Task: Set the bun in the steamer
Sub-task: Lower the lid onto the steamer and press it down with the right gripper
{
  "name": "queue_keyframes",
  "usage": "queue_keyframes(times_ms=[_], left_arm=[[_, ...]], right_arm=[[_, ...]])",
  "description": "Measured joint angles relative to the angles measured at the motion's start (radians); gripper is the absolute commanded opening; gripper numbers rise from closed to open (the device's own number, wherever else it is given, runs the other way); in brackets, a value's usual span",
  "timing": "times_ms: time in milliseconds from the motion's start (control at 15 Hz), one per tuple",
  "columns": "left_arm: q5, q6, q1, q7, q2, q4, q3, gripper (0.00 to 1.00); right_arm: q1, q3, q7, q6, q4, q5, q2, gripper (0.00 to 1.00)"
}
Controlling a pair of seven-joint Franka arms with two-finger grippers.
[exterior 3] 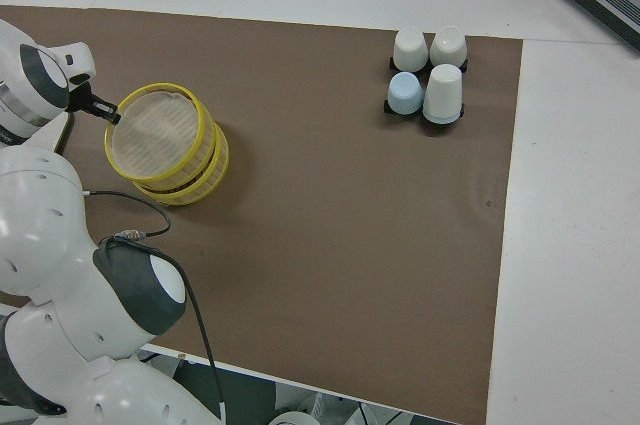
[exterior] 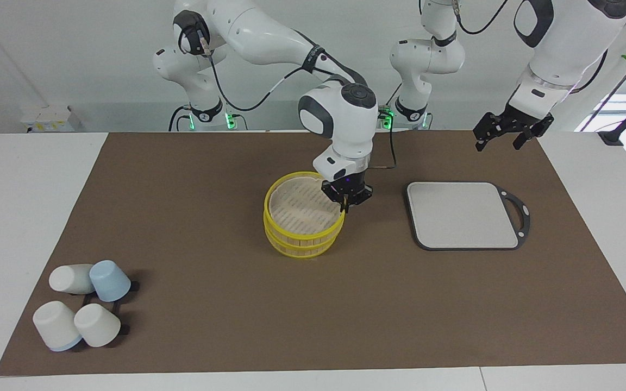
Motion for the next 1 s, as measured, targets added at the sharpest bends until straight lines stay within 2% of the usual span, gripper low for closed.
queue_keyframes(times_ms=[1000], left_arm=[[0.0, 0.007, -0.007, 0.0, 0.0, 0.0, 0.0, 1.0]], right_arm=[[-0.006, 0.002, 0.0, 0.003, 0.0, 0.001, 0.003, 0.0]])
